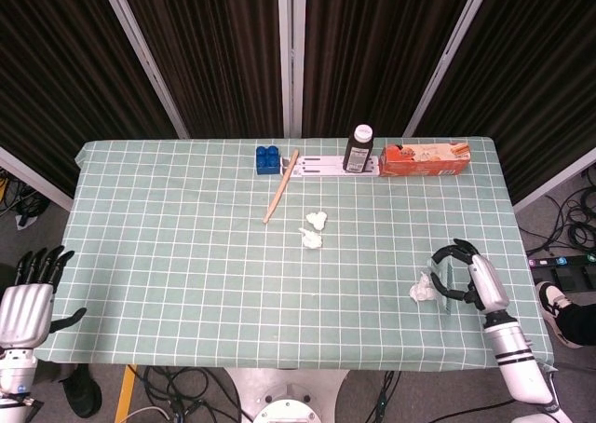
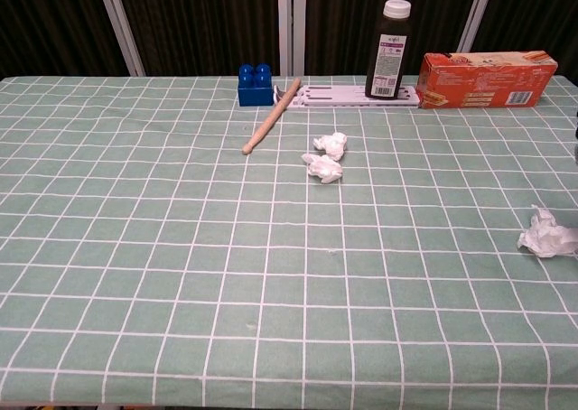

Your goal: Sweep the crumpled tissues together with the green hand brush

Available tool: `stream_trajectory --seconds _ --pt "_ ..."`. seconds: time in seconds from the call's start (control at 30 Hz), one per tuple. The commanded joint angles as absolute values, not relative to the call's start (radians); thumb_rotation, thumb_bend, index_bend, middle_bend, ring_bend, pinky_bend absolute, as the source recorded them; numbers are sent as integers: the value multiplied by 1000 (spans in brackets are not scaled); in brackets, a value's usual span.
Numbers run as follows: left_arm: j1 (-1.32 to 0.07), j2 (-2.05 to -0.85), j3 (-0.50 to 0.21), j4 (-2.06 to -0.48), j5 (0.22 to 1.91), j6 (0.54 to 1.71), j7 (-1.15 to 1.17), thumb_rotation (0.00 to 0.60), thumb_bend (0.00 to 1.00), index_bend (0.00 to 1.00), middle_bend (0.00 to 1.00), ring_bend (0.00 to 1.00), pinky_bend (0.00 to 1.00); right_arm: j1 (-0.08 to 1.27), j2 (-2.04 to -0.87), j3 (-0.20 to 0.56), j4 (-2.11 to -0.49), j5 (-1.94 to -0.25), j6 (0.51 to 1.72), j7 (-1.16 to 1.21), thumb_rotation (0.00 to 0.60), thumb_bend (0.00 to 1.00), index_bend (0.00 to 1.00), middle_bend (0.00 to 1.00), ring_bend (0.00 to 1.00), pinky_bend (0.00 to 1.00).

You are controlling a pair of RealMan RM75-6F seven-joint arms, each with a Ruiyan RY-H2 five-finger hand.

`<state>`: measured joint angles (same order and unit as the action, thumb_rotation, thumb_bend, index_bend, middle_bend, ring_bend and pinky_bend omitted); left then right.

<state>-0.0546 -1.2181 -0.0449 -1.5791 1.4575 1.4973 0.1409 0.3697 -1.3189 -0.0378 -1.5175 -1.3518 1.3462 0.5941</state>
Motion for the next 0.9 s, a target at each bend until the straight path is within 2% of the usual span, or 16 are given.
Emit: stream_trajectory --seconds 0.03,0.27,0.57,0.9 --pt "-53 -1220 -44 -1576 1459 1500 137 600 0 123 77 45 0 362 -1378 -29 -1518 -1348 1313 557 600 468 652 540 290 72" --pt "-45 -1218 -43 -1568 1461 1513 123 600 0 123 77 44 0 390 -1504 50 -1470 -1354 1300 459 600 513 653 540 290 56" --pt "-35 -1220 -37 -1564 1460 1521 115 600 0 123 77 44 0 512 -1646 167 -1370 -1326 1166 400 600 513 658 539 289 54" --pt "-37 -1214 -39 -1564 1459 1516 119 600 0 123 77 45 0 655 -1836 294 -1172 -1301 1091 394 600 513 659 538 288 52"
